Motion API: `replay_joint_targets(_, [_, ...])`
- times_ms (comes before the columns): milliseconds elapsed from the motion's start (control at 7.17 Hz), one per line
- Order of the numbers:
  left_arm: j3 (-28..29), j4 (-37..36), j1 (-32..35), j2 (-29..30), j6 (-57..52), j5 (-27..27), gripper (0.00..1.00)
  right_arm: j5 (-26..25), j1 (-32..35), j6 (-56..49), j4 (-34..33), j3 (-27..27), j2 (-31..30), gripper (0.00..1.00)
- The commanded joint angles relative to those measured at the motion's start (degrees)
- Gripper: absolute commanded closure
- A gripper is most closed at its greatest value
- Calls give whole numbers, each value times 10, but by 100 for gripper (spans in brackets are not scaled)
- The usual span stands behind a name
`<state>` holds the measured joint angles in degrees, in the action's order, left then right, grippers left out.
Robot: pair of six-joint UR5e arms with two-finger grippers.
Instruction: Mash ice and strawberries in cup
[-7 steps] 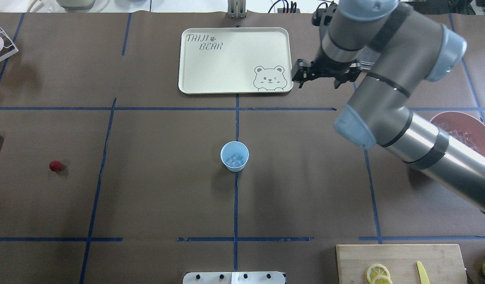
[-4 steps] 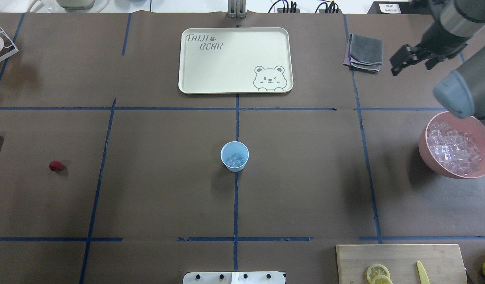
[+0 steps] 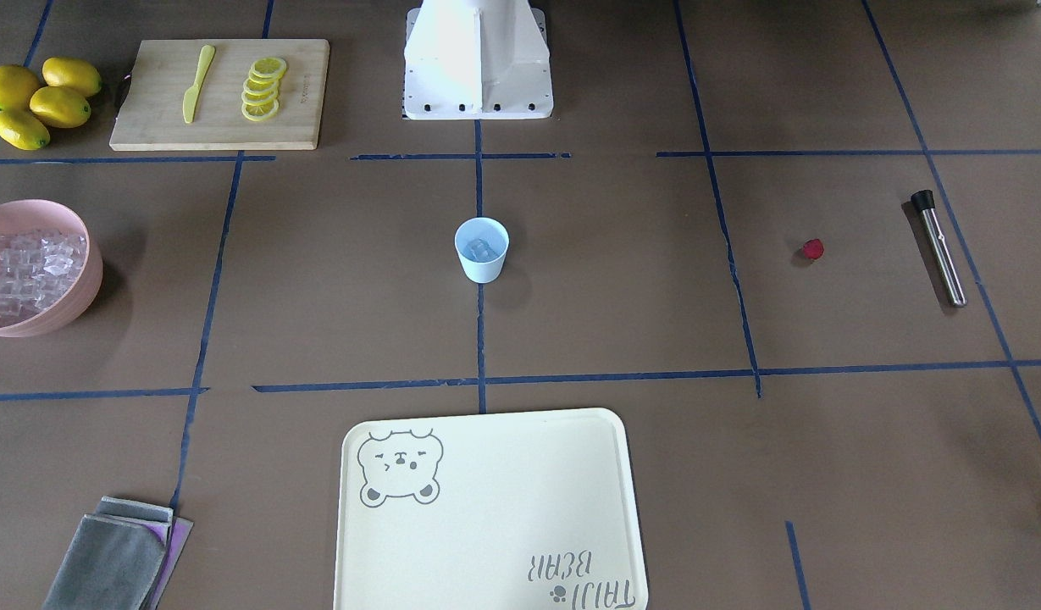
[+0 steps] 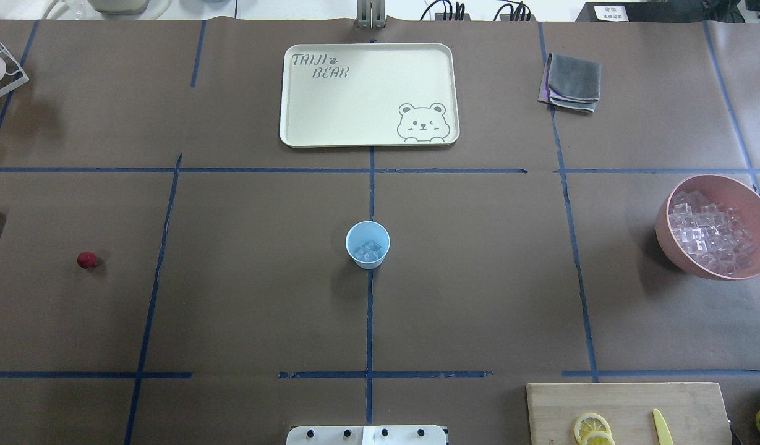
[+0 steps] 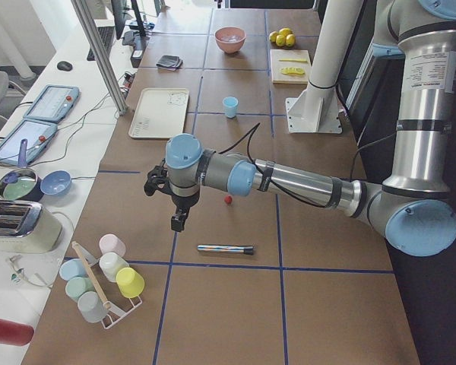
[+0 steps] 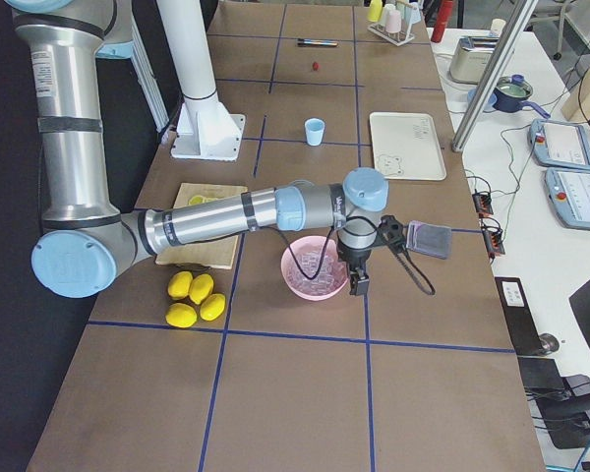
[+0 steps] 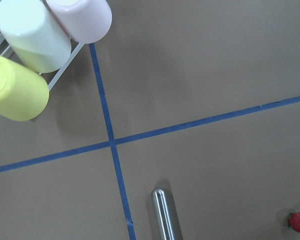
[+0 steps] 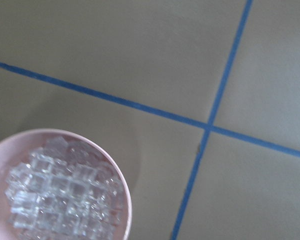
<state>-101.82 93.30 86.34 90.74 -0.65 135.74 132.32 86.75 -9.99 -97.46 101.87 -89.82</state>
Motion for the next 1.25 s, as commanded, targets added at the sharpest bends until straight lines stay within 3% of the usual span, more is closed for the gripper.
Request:
replay_joint_targets(0, [-7,56,-40,-4,6,0,0,4,69,-64,1,2,-79,1])
replay_joint_targets(139, [-15,59,-77,-3,17,0,0,3,77,-59,1,13,-96,1])
replay_joint_targets(418, [-54,64,-153,-13,175,-11,0,3,77,-54,0,20,-98,1])
replay_joint_targets(558, [-54,124,-194,-42,241,-67,0,2,77,-57,1,18,-99,1])
replay_joint_targets(976, [35,366,-312,-65,423,-121,0,3,77,-57,1,23,-101,1])
replay_joint_targets(1115, [43,392,-358,-65,471,-168,0,3,77,-57,1,24,-100,1])
